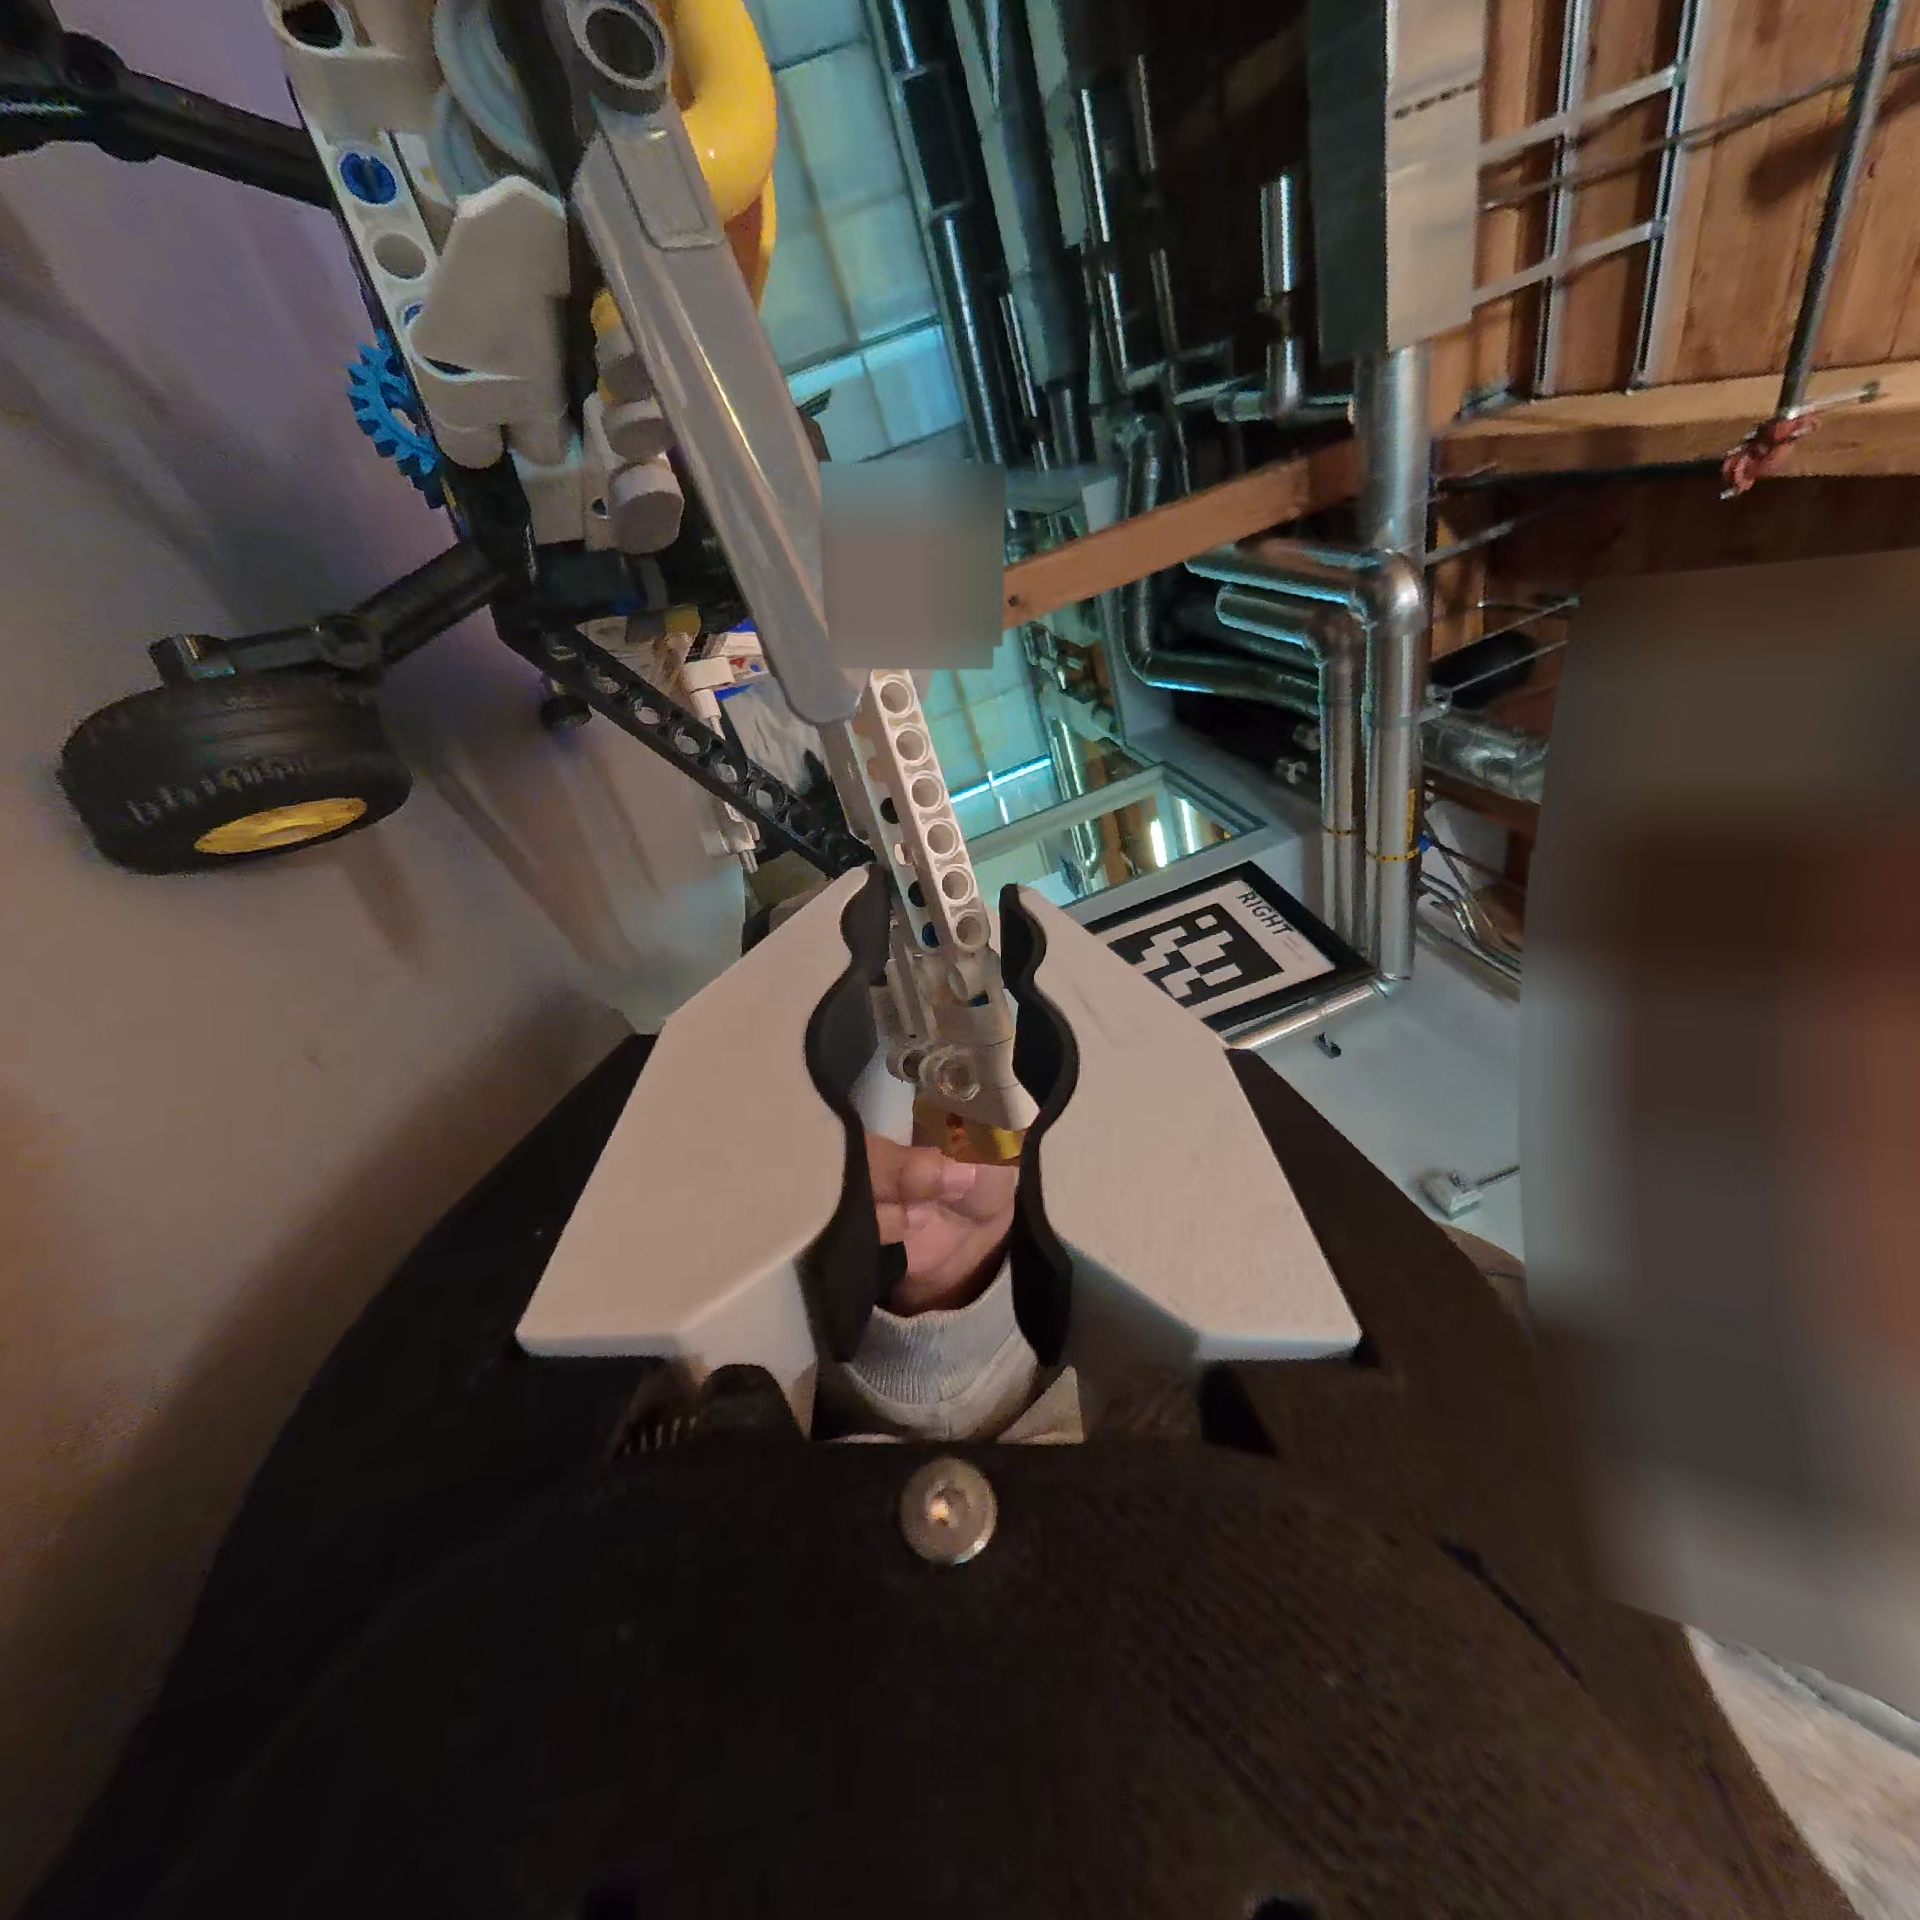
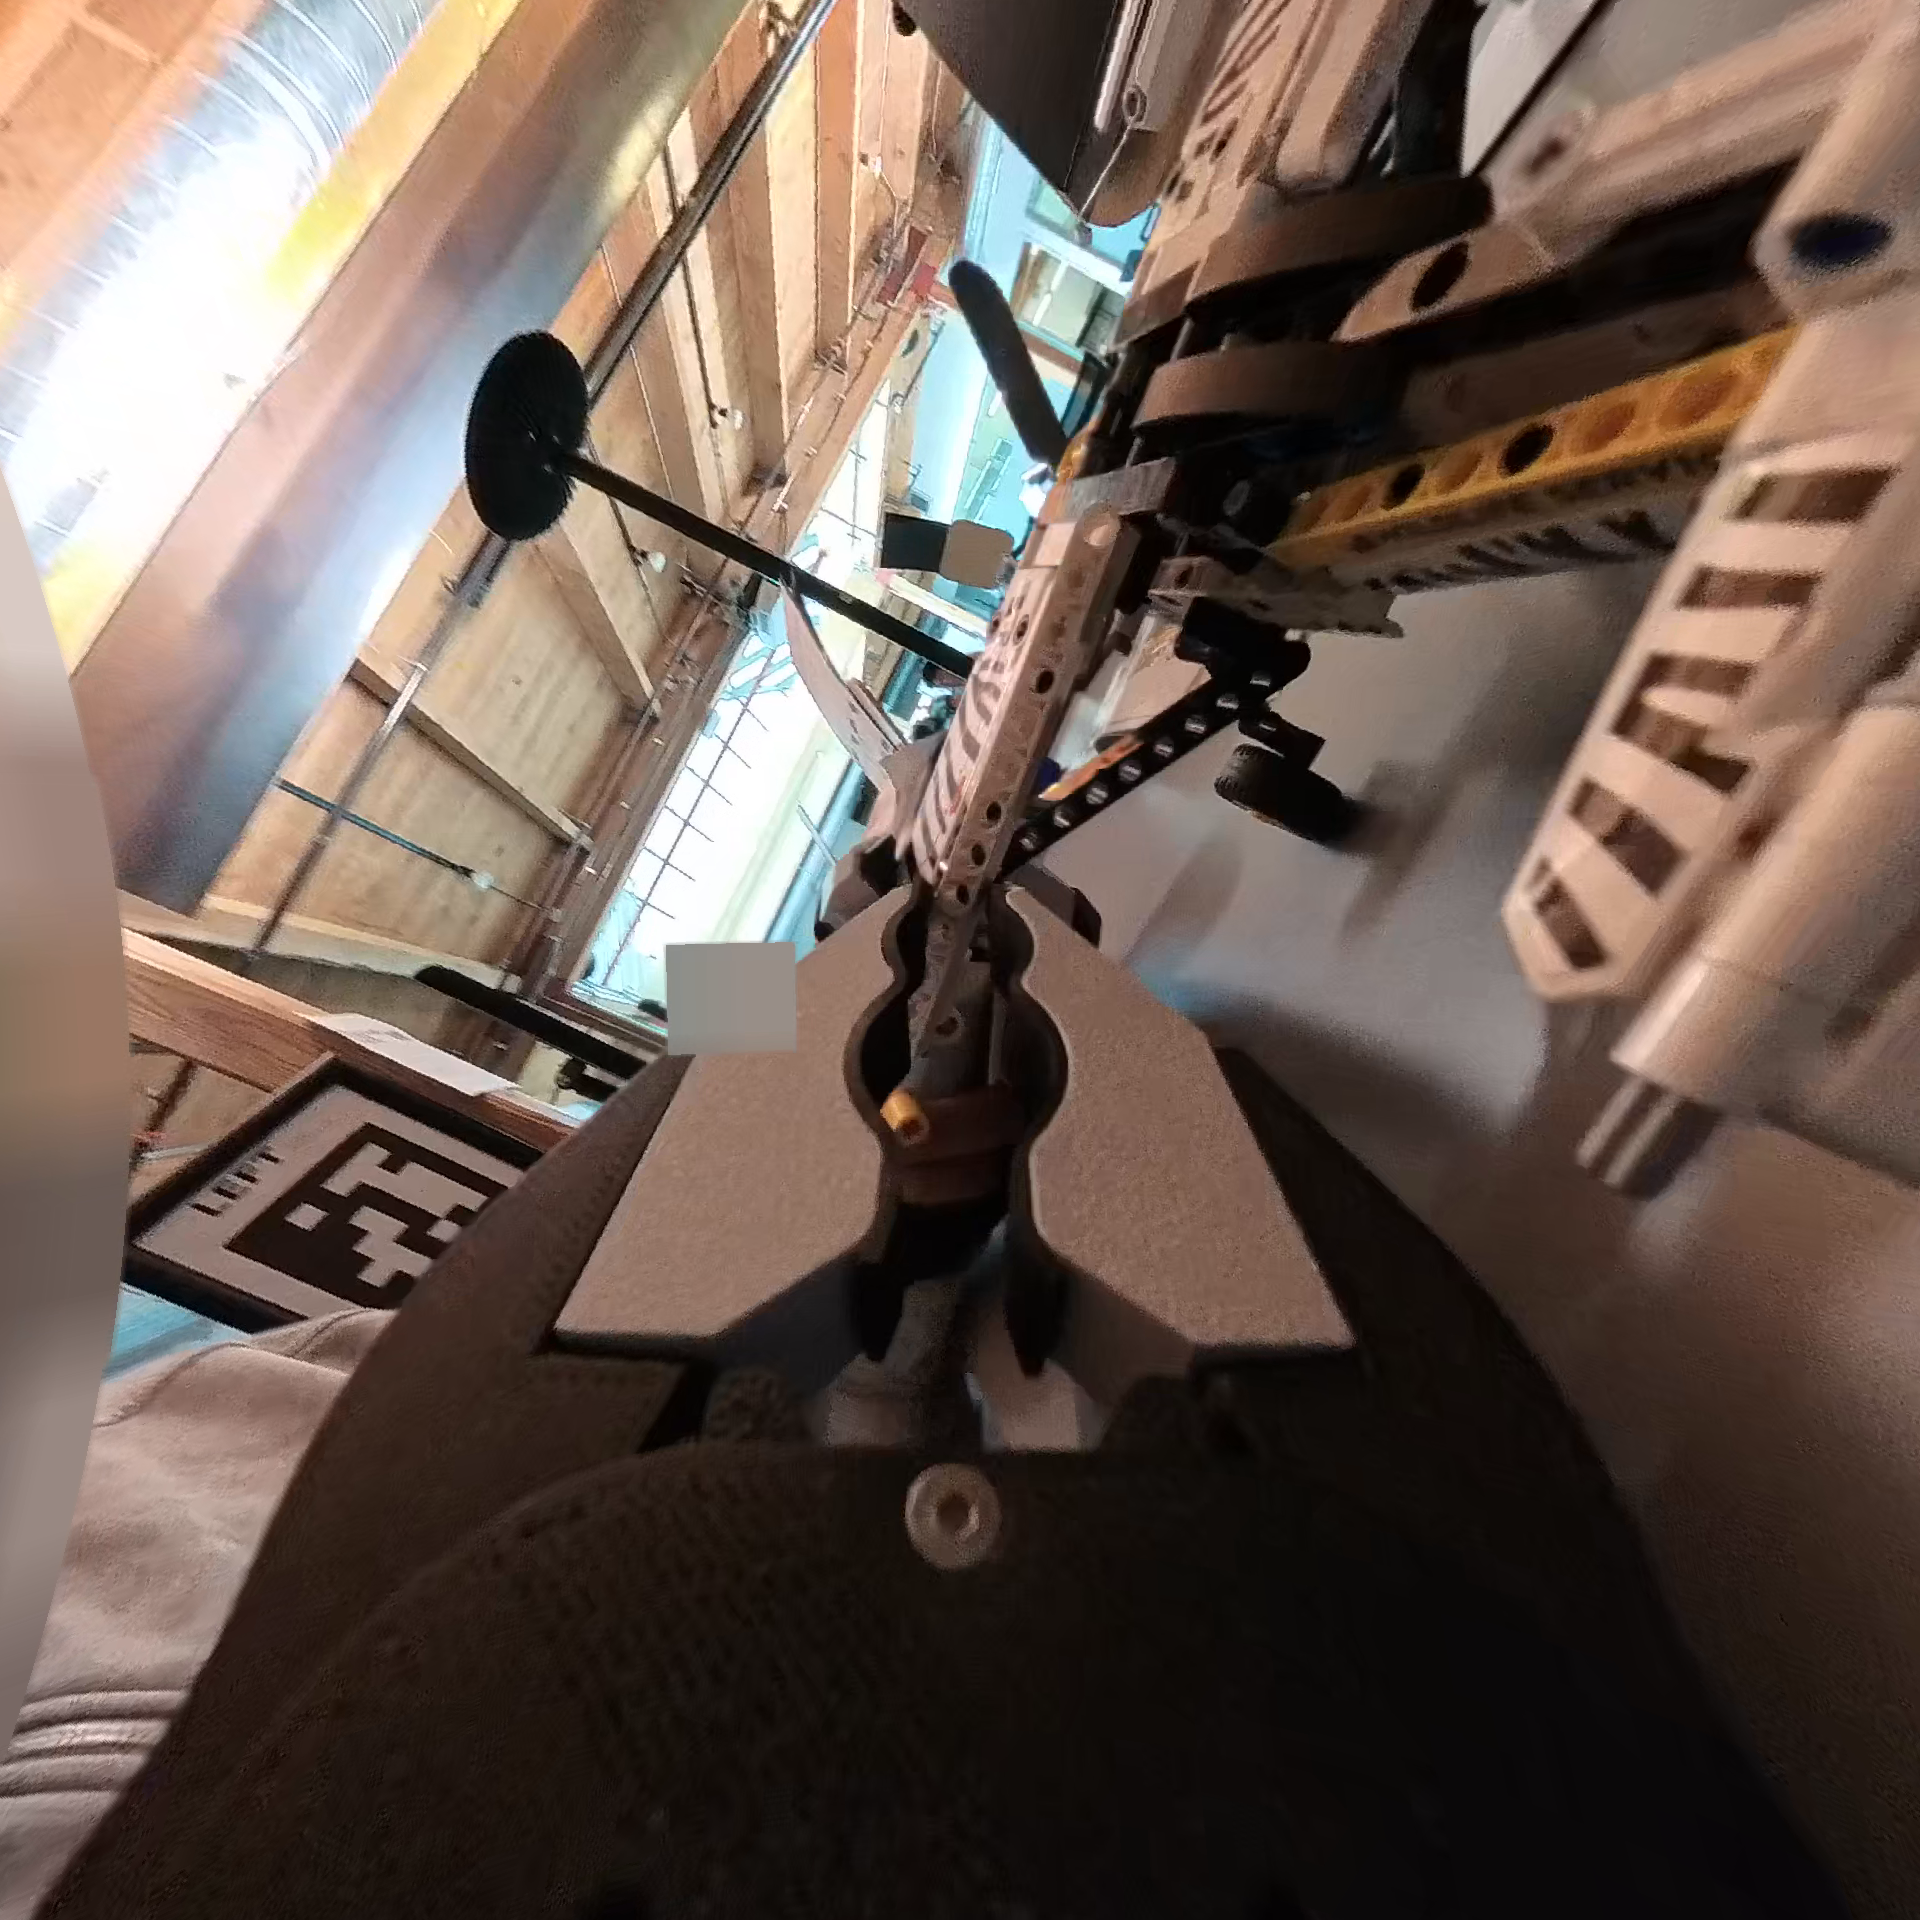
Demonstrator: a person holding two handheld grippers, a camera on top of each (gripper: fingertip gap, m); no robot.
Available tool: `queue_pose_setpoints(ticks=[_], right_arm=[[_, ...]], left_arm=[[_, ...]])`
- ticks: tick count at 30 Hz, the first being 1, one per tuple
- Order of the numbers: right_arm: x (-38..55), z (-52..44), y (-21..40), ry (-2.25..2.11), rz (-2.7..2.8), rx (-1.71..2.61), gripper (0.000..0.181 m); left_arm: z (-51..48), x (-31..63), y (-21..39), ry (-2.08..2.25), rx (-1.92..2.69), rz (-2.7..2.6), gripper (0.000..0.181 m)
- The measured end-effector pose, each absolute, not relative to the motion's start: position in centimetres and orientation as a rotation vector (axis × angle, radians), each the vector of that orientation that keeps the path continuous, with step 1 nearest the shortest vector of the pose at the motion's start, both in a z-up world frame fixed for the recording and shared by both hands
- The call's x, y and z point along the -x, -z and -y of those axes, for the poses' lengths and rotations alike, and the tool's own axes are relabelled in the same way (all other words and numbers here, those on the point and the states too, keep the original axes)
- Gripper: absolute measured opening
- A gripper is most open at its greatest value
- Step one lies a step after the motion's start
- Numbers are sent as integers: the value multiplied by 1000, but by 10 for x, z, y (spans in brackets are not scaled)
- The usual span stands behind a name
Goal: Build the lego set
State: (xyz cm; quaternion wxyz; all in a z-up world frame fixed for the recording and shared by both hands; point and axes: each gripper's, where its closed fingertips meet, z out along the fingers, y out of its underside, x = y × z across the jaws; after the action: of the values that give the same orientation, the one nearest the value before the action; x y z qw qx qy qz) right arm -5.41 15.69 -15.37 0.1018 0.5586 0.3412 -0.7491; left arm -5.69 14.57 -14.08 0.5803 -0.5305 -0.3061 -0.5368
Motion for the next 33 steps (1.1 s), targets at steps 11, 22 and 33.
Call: queue_pose_setpoints(ticks=[11, 22, 33], right_arm=[[48, -158, 158, 2186, -1125, -1736, 7], [48, -155, 167, 2129, -1197, -1770, 0], [51, -161, 162, 2200, -1115, -1765, 29]], left_arm=[[-145, 59, 141, 1242, 1213, 703, 16], [-144, 59, 143, 1250, 1194, 701, 16], [-144, 60, 141, 1260, 1170, 694, 16]])
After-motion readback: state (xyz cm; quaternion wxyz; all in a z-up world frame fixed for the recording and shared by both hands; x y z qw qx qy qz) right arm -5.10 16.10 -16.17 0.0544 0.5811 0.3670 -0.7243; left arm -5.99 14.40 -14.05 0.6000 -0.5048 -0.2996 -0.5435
